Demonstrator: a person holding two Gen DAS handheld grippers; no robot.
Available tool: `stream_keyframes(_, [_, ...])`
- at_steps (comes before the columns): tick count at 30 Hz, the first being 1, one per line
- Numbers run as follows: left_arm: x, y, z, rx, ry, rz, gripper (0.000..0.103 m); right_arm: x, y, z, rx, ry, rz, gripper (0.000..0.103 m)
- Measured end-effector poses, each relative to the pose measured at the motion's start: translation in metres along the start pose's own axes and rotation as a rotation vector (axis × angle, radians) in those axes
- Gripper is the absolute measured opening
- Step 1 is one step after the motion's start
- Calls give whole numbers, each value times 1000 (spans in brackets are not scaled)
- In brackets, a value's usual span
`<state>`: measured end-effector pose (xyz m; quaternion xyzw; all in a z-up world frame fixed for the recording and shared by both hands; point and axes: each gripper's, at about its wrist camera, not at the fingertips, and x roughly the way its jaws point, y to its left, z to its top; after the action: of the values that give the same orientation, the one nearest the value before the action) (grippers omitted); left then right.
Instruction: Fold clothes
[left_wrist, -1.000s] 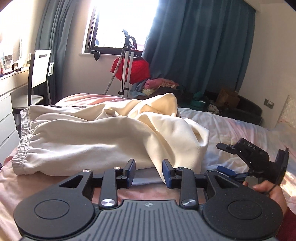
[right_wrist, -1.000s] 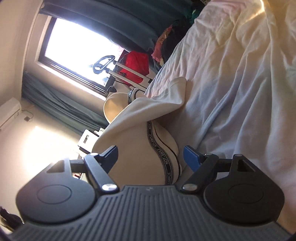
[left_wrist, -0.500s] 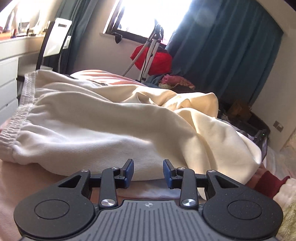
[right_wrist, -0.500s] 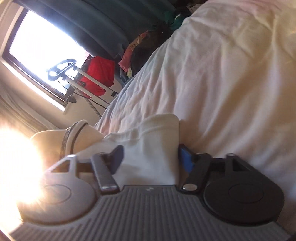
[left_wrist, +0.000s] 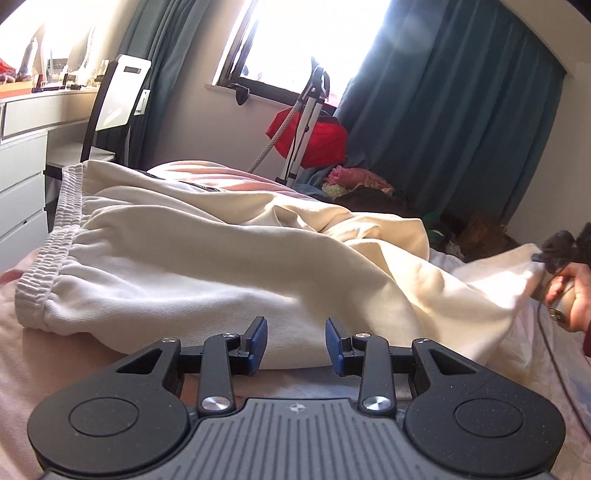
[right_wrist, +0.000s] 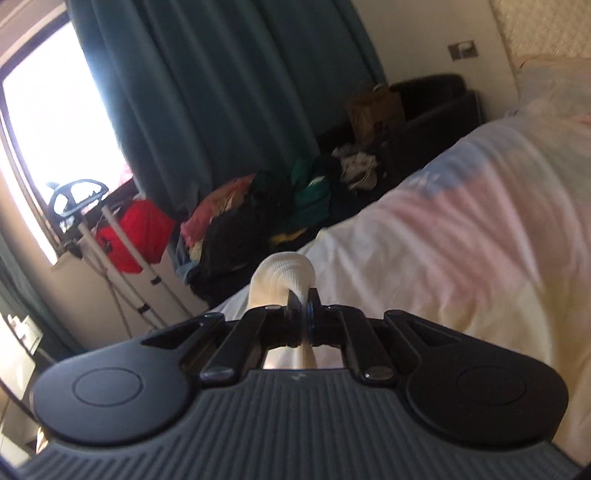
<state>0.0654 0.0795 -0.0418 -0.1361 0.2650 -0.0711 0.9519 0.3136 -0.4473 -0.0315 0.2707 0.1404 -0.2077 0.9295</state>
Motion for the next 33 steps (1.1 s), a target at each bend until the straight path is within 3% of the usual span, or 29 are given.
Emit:
stream_keyframes(2, [-4,7,1,-9,7,39,38,-15,-40,11,68,-25,-61,6])
stream_keyframes(3, [-5,17,3,-64,24,45,40,-22,-62,12,110,-29,-96,6])
stream_keyframes(5, [-5,39,8,-188,53,49,55,-37,-108,12,200,-32,-162,6])
stream_keyframes(8, [-9,66,10,-347,49,61,71,-57,-170,-18,325,-6,-220,6])
stream_keyframes(10, [-11,82,8,-437,53,53,82,-67,-192,-50,334,27,-260,6])
stream_keyframes(14, [-2,110,-5,-613,111,24,82,-73,-220,-110,380,111,-258,6])
stream_keyframes(18, [12,138,-19,-784,97,103,82,-75,-225,-129,497,105,-238,6])
stream_keyframes(23, [32,166,-22,-909,18,99,69,-75,-227,-127,547,100,-223,7])
stream_keyframes(25, [35,170,-16,-905,-12,106,64,-72,-234,-124,573,96,-209,7])
stream_keyframes(26, [36,172,-13,-892,-23,115,45,-72,-237,-124,582,91,-200,7])
stream_keyframes(29, [35,177,-4,-854,-13,160,11,-68,-243,-118,598,76,-166,7])
stream_keyframes(33, [12,164,18,-708,-27,241,8,-63,-244,-104,536,84,-123,7])
